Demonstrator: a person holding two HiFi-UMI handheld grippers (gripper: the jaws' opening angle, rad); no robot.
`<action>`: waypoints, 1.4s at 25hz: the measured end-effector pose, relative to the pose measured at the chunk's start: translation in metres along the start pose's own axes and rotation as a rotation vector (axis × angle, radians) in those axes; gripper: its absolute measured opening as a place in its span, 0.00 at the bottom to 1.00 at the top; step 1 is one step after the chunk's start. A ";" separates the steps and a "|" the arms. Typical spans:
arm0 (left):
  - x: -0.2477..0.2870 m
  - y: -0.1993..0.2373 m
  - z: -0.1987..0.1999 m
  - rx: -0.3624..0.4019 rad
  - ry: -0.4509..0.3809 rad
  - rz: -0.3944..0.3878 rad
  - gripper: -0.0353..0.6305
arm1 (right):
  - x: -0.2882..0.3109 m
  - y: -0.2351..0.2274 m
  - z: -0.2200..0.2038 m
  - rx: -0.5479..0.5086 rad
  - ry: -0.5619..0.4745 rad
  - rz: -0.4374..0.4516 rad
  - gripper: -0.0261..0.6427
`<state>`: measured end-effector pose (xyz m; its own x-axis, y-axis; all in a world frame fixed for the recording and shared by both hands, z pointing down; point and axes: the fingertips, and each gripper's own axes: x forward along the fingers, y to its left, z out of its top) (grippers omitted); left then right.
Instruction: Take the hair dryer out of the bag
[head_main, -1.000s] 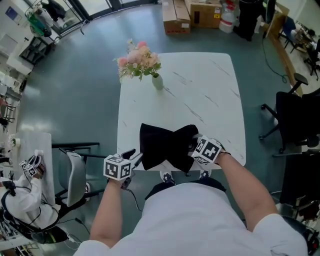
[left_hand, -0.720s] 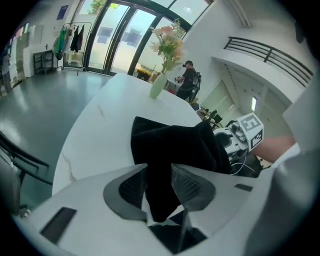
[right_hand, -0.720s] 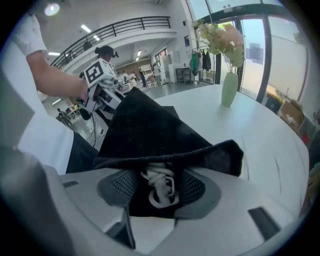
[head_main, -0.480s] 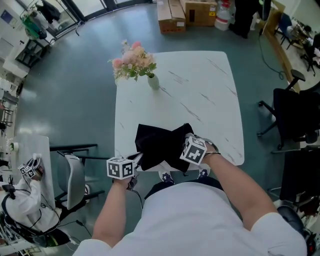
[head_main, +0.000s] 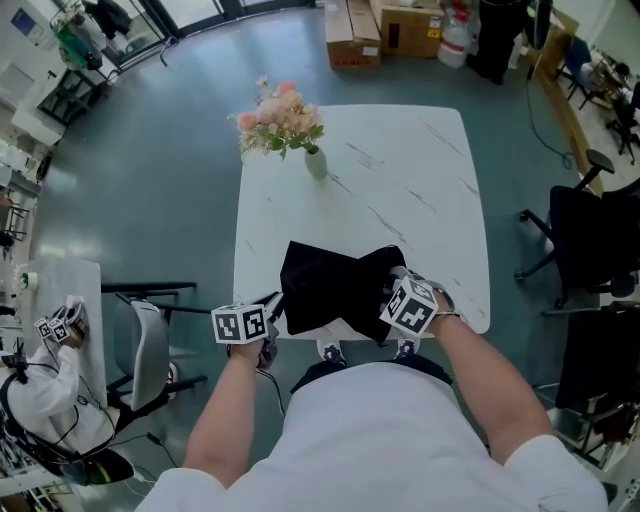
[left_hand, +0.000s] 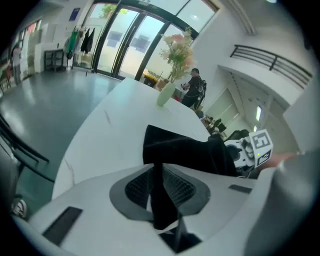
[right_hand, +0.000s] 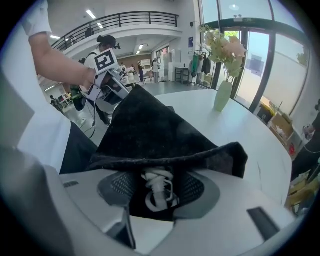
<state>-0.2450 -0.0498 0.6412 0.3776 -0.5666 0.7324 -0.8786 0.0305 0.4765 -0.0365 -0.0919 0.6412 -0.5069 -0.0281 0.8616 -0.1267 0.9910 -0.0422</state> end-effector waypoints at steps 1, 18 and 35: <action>0.003 -0.008 -0.002 -0.034 0.006 -0.048 0.20 | -0.002 0.000 -0.003 0.004 0.001 -0.005 0.38; 0.041 -0.020 -0.042 -0.010 0.119 -0.034 0.09 | -0.006 0.004 -0.023 0.071 -0.038 -0.039 0.38; 0.015 0.004 -0.007 0.263 0.083 0.117 0.09 | -0.012 0.001 -0.036 0.198 -0.090 -0.026 0.37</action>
<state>-0.2410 -0.0527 0.6575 0.2826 -0.5025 0.8171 -0.9590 -0.1294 0.2521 0.0007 -0.0860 0.6491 -0.5746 -0.0733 0.8152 -0.3007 0.9452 -0.1269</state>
